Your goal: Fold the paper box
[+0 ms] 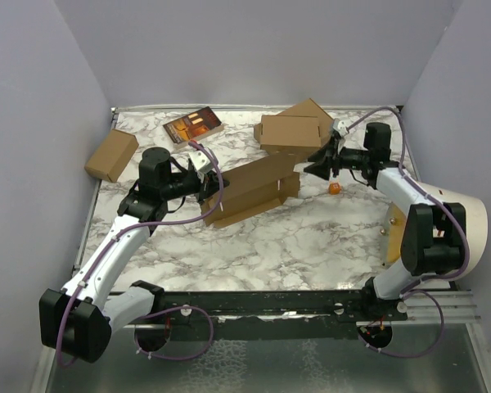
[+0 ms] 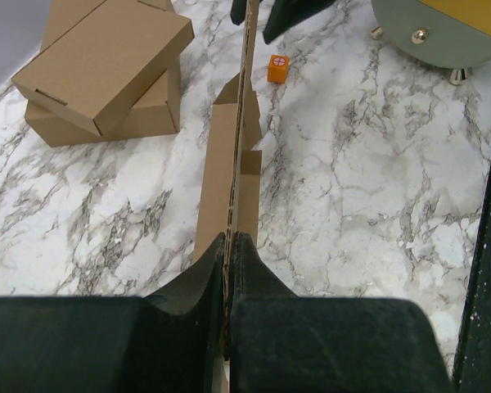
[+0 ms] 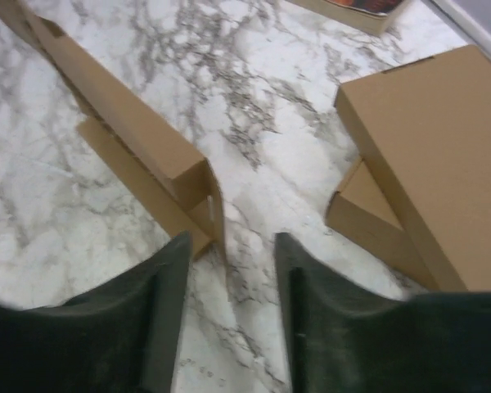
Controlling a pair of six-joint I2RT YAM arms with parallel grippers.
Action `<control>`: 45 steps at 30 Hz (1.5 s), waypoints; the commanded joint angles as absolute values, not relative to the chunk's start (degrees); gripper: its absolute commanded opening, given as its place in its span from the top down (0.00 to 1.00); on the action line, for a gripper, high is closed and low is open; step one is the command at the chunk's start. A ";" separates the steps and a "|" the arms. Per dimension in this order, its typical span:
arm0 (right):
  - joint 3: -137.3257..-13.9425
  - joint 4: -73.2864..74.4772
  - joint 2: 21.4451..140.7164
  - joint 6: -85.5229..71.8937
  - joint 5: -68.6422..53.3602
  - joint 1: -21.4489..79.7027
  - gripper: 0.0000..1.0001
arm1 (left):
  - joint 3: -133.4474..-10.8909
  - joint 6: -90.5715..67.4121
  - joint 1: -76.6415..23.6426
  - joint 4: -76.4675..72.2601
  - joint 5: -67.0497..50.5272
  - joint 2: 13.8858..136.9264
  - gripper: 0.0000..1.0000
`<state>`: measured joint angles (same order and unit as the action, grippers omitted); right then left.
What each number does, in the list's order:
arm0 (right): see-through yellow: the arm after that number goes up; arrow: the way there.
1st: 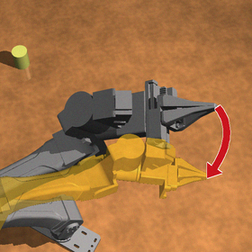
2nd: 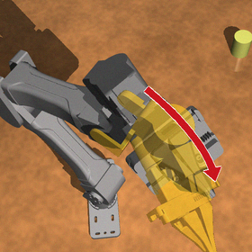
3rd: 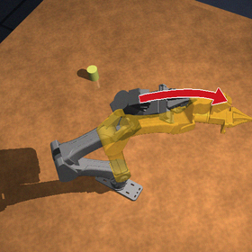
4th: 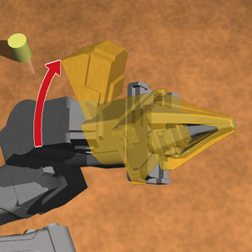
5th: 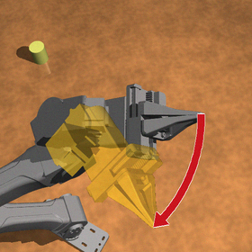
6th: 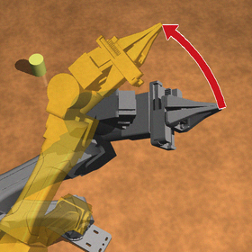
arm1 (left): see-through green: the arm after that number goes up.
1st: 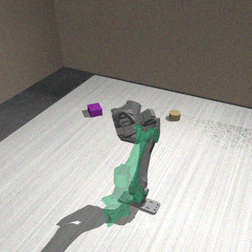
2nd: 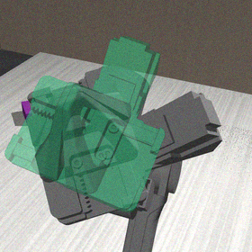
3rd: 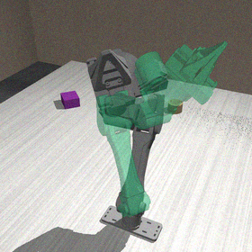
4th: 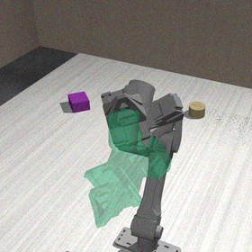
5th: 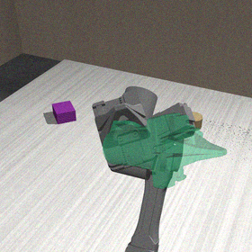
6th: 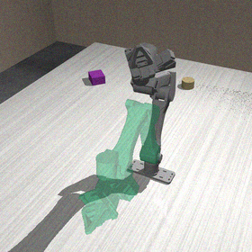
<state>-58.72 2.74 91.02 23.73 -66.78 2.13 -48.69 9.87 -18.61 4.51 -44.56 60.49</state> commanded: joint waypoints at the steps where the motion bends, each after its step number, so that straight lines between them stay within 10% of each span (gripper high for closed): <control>1: -63.54 -1.80 94.69 17.89 -54.63 2.47 0.73 | -47.40 9.97 -18.97 7.14 -45.95 60.01 1.00; 5: -68.68 3.46 101.18 21.70 -51.81 4.14 0.93 | -47.39 9.92 -18.98 7.01 -45.92 59.92 1.00; 11: -68.12 7.44 103.89 26.95 -56.03 6.01 0.95 | -47.25 9.96 -19.04 6.93 -45.86 59.77 1.00; 26: -61.24 9.19 100.12 33.95 -66.81 9.14 0.49 | -46.94 9.76 -19.02 6.36 -46.53 59.83 1.00; 45: -47.80 -34.02 101.05 5.64 -66.27 11.63 0.50 | -46.50 9.06 -18.99 5.45 -47.59 60.38 1.00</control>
<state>-49.78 -18.15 102.30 14.13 -65.67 10.41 -47.75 9.82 -18.61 3.49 -45.63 60.18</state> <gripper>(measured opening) 0.516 0.019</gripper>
